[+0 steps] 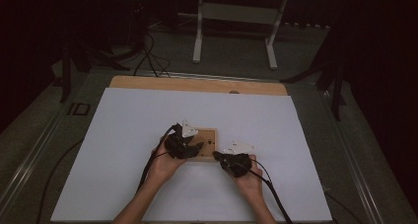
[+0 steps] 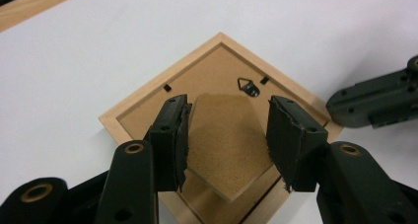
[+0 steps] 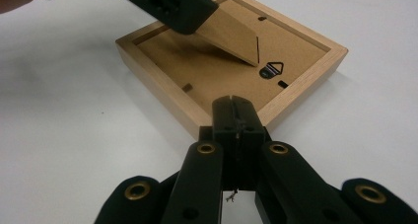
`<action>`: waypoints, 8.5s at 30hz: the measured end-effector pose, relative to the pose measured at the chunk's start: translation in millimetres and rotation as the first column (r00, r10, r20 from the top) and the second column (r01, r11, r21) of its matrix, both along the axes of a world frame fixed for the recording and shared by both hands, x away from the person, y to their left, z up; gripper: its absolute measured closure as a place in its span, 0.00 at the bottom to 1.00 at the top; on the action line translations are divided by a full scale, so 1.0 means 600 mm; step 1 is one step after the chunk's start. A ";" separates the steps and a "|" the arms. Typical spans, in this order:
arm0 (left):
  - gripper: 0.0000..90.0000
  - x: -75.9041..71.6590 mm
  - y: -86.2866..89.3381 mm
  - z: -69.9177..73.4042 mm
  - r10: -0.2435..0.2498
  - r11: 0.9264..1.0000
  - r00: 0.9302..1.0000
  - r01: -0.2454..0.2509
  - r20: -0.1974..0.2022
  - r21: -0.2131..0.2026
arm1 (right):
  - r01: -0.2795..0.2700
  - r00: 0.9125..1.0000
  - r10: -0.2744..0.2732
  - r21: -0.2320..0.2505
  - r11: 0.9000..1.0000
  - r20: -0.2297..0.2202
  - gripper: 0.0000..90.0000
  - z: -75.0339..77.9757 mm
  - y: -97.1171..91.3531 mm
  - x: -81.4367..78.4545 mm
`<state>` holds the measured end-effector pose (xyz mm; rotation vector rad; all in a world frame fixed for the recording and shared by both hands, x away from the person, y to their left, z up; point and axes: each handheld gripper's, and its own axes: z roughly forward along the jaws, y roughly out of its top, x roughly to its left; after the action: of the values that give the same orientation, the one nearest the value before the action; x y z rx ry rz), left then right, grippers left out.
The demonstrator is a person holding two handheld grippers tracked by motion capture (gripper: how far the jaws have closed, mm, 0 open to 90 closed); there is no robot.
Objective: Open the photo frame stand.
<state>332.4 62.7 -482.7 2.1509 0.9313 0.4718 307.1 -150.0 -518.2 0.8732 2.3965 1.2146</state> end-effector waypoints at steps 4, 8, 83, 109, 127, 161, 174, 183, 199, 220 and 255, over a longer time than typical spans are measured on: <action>0.78 0.005 0.002 -0.003 0.014 1.000 1.000 -0.014 0.000 -0.018 | 0.000 1.000 0.000 0.003 1.000 -0.003 1.00 0.000 0.000 0.000; 0.60 0.000 0.000 -0.003 0.002 1.000 1.000 -0.002 0.002 -0.006 | 0.001 1.000 -0.001 0.006 1.000 -0.003 1.00 0.000 -0.001 0.000; 0.51 0.032 0.028 -0.027 0.008 0.981 0.960 -0.061 -0.279 -0.183 | -0.001 1.000 0.001 -0.006 1.000 0.007 1.00 0.000 0.001 -0.002; 0.58 0.025 0.019 -0.022 0.006 0.992 0.974 -0.033 -0.226 -0.118 | 0.012 1.000 -0.012 -0.013 1.000 -0.003 0.95 0.005 -0.008 0.004; 0.58 0.005 0.011 -0.013 -0.033 0.997 0.995 0.025 -0.092 -0.076 | 0.060 0.998 -0.060 0.010 0.998 0.016 0.79 0.029 -0.033 0.014; 0.58 -0.022 0.007 -0.016 -0.059 0.997 0.997 0.061 0.041 -0.040 | 0.073 0.997 -0.073 0.022 0.997 0.001 0.73 0.050 -0.055 0.031; 0.58 -0.034 0.005 -0.018 -0.062 0.998 0.994 0.065 0.090 -0.023 | 0.075 0.997 -0.076 0.025 0.997 0.017 0.68 0.068 -0.051 0.041; 0.58 -0.041 0.005 -0.019 -0.065 0.998 0.991 0.067 0.114 -0.015 | 0.071 0.997 -0.072 0.031 0.997 0.010 0.68 0.072 -0.049 0.049; 0.58 -0.047 0.005 -0.020 -0.072 0.997 0.987 0.073 0.141 -0.003 | 0.084 0.996 -0.083 0.043 0.996 -0.039 0.64 0.073 -0.047 0.070; 0.58 -0.055 0.002 -0.023 -0.086 0.996 0.980 0.084 0.180 0.021 | 0.096 0.982 -0.081 0.078 0.992 -0.171 0.55 0.057 -0.036 0.100; 0.57 -0.067 0.010 -0.033 -0.120 0.993 0.965 0.121 0.232 0.009 | 0.079 0.955 -0.033 0.143 0.987 -0.296 0.43 0.038 -0.019 0.127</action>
<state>292.2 68.9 -502.4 2.0799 0.6670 0.6428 383.6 -161.4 -495.5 1.2391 2.5056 1.3435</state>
